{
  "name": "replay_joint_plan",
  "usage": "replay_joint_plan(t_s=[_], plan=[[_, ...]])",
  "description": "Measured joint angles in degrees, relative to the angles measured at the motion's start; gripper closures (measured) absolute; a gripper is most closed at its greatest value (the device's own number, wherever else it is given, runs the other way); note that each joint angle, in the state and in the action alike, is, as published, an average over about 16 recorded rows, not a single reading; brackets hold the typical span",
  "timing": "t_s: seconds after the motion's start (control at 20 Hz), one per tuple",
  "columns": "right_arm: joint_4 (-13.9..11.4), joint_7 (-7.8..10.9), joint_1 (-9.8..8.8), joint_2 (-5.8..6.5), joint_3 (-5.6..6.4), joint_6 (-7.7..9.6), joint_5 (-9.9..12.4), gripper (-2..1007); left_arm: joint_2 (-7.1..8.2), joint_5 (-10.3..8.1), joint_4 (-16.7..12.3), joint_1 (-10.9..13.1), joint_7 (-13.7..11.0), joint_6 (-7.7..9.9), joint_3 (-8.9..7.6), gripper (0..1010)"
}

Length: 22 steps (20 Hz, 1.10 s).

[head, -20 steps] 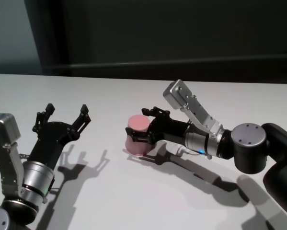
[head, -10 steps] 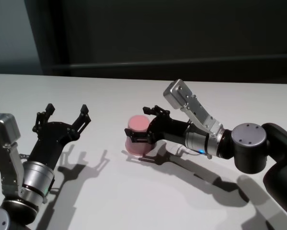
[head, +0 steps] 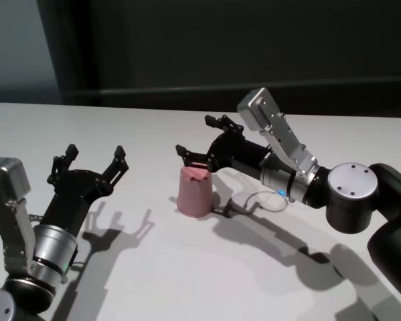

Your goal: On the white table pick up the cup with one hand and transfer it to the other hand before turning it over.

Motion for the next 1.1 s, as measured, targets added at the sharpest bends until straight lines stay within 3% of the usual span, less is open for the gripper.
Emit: replay_joint_plan(t_s=[0.4,0.75,1.1], plan=[[-4.41,-7.63,-4.03,0.31,3.47,-0.13,-2.60,3,0.00,0.00,0.00,0.00,0.00,0.00,0.00,7],[-9.09,-13.90,-9.65,1.35,6.81,0.12,-4.54,3,0.00,0.00,0.00,0.00,0.00,0.00,0.00,7],[-13.52,-18.16,-15.69,2.66,9.98,-1.10,-5.86,3,0.00,0.00,0.00,0.00,0.00,0.00,0.00,7]])
